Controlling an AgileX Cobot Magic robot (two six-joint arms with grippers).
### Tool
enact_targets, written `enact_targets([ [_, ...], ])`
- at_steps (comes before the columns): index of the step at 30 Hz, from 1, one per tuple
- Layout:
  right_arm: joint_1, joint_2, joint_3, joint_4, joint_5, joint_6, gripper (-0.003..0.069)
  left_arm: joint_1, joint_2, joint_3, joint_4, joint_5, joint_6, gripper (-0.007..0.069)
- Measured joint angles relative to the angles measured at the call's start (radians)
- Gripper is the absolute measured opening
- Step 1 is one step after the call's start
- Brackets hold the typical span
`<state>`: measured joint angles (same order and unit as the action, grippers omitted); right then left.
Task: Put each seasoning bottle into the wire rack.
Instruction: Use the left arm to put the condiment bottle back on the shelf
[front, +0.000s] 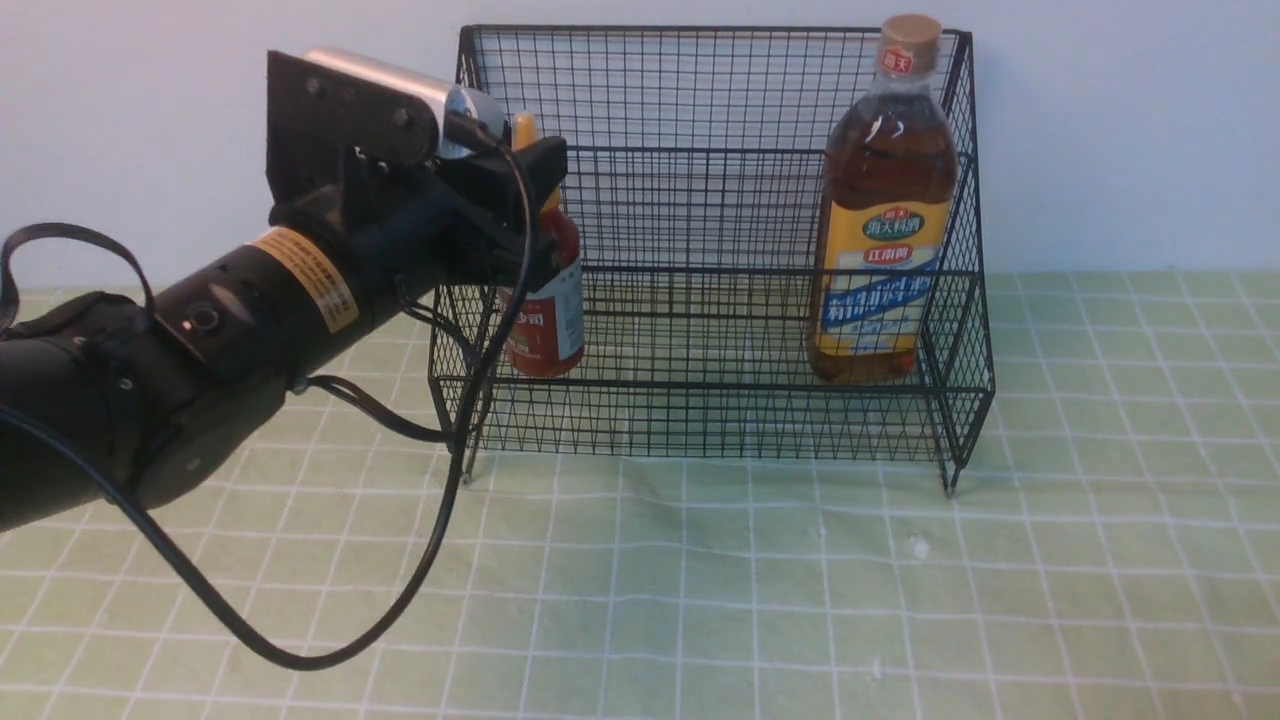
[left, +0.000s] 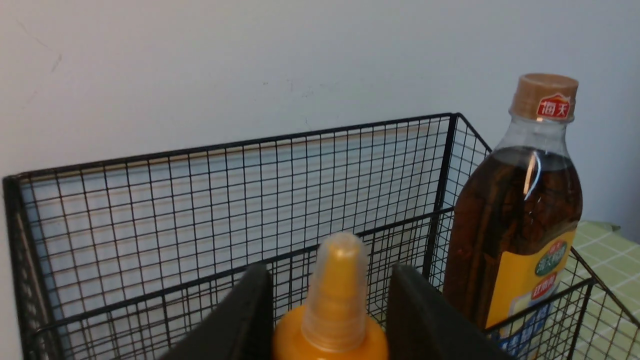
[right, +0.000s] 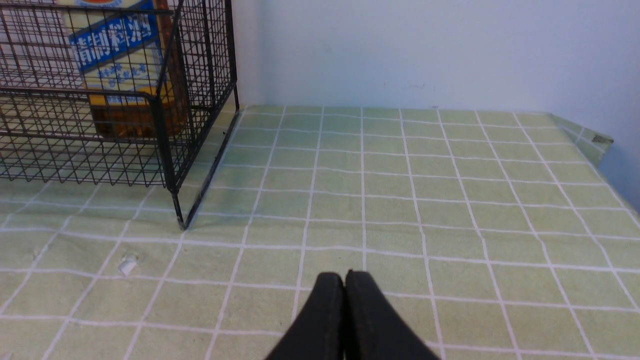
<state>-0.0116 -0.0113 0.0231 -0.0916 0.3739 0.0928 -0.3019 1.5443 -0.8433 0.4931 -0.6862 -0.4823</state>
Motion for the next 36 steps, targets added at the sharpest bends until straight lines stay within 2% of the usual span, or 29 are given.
enact_targets([
  [5,0.000,0.000,0.000,0.000,0.000,0.000,-0.0014,0.000,0.035,0.000,-0.006,-0.067,0.086,0.0267],
  [17,0.000,0.000,0.000,0.000,0.000,0.000,-0.0014,0.000,0.077,-0.006,-0.007,-0.052,0.096,0.0267],
  [28,0.000,0.000,0.000,0.000,0.000,0.000,-0.0014,0.000,0.139,-0.006,-0.007,-0.039,0.042,0.0267],
  [36,0.000,0.000,0.000,0.000,0.000,0.000,-0.0014,0.000,0.162,-0.006,-0.010,0.032,-0.021,0.0267],
])
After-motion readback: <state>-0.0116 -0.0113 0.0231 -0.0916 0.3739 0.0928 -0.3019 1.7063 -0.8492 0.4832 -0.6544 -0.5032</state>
